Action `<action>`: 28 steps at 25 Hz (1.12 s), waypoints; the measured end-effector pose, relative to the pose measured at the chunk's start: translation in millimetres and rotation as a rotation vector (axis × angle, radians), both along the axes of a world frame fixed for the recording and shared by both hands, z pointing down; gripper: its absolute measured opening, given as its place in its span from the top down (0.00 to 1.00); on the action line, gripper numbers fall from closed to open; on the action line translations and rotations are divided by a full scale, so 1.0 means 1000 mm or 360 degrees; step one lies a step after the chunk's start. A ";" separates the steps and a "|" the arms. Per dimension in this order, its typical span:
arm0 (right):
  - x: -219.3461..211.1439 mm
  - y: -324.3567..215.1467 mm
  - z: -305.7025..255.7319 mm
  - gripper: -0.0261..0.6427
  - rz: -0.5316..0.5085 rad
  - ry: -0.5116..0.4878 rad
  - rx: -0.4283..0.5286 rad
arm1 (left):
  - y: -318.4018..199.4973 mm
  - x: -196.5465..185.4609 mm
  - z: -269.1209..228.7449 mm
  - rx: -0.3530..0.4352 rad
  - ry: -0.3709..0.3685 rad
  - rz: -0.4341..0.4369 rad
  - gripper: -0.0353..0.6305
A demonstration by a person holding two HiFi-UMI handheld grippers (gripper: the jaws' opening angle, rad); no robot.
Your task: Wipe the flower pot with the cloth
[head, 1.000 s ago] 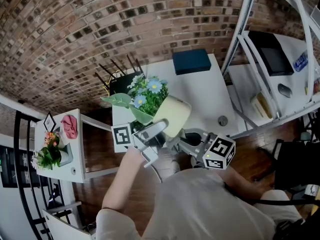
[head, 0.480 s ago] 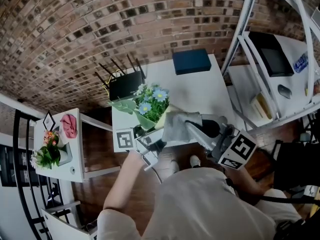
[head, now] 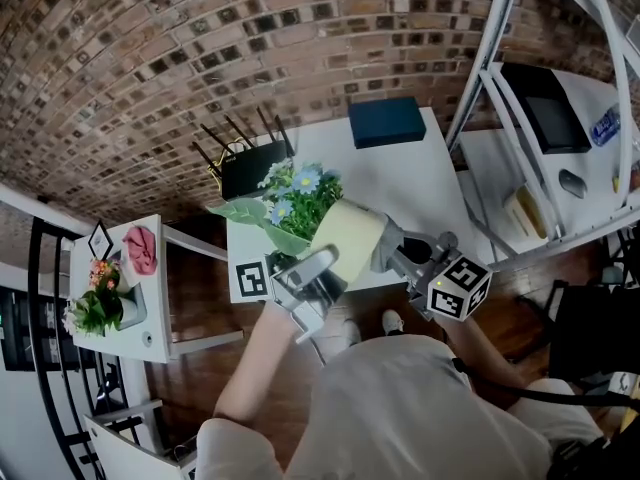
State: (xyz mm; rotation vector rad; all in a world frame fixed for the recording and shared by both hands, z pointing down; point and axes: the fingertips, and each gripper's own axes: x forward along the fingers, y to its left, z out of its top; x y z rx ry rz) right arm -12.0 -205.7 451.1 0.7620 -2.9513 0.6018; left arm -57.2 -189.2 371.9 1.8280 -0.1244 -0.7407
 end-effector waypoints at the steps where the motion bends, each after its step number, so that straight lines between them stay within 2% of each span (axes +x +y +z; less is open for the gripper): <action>1: -0.006 0.006 0.002 0.96 -0.0037 0.0001 -0.0010 | -0.002 -0.001 -0.001 0.0003 0.0005 -0.0010 0.02; 5: -0.026 0.030 -0.002 0.96 -0.0182 0.0022 -0.0006 | -0.012 -0.011 -0.001 0.0009 -0.0010 -0.0083 0.02; 9: -0.046 0.059 -0.018 0.96 -0.0394 -0.0022 0.0021 | -0.021 -0.024 0.007 -0.0011 -0.0032 -0.0156 0.02; 14: -0.060 0.081 -0.062 0.96 -0.0555 -0.0033 0.0222 | -0.021 -0.032 0.018 -0.0050 -0.0051 -0.0188 0.02; 17: -0.053 0.077 -0.087 0.96 -0.0519 -0.0066 0.0343 | -0.020 -0.033 0.022 -0.0070 -0.0030 -0.0189 0.02; 21: -0.038 0.047 -0.102 0.96 -0.0332 -0.0089 0.0436 | -0.007 -0.031 0.017 -0.0048 0.0024 -0.0134 0.03; 25: -0.022 0.013 -0.068 0.96 -0.0122 -0.0008 0.0288 | 0.004 -0.027 0.002 0.0016 0.0058 -0.0104 0.03; 28: -0.025 0.022 -0.039 0.96 -0.0152 0.0054 0.0179 | 0.003 -0.028 -0.004 0.0033 0.0061 -0.0120 0.03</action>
